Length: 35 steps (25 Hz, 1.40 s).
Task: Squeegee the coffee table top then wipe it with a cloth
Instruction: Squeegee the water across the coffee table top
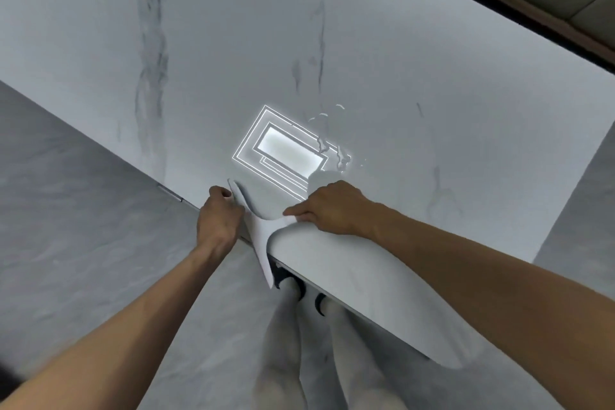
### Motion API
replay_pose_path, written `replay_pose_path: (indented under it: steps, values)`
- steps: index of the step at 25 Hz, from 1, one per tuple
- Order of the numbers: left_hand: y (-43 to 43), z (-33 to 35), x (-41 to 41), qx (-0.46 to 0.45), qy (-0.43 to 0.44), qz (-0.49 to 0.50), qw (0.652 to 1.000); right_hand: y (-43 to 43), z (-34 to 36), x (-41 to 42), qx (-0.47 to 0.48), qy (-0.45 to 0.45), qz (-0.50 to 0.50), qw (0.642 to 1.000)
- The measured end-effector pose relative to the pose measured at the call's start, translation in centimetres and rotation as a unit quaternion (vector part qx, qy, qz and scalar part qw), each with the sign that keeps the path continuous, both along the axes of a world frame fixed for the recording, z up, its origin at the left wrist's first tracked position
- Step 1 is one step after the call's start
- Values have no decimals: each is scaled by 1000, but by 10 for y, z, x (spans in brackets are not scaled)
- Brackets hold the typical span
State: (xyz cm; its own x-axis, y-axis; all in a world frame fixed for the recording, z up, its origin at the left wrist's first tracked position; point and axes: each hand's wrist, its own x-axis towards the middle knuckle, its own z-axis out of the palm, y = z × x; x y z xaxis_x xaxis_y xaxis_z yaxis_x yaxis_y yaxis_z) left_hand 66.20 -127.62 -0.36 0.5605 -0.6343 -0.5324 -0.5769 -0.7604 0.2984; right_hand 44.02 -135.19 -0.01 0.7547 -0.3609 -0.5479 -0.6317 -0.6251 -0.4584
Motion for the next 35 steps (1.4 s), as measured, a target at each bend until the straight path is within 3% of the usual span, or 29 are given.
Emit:
replay_pose_path:
  steps: [5,9,12,16,22,25,32,35]
  values:
    - [-26,-6,2,29,69,-23,997,-57,8,-59,-44,34,-117,992]
    - [-50,-3,-7,29,114,-66,991,-73,40,-151,-84,125,-245,958]
    - [-70,3,-7,15,128,-74,989,-67,67,-177,-115,159,-281,939]
    - [-84,10,12,-7,131,-57,990,-63,75,-121,-86,106,-217,967]
    - [-86,7,69,-11,92,34,995,-40,14,52,-31,-9,-1,999]
    - [-83,1,86,-7,63,45,997,-48,-5,83,-20,-13,5,1000]
    - [-110,-6,35,24,76,-46,996,-127,4,-34,-63,22,-231,971]
    - [-139,-8,-14,2,38,-163,986,-132,22,-112,-60,44,-315,946]
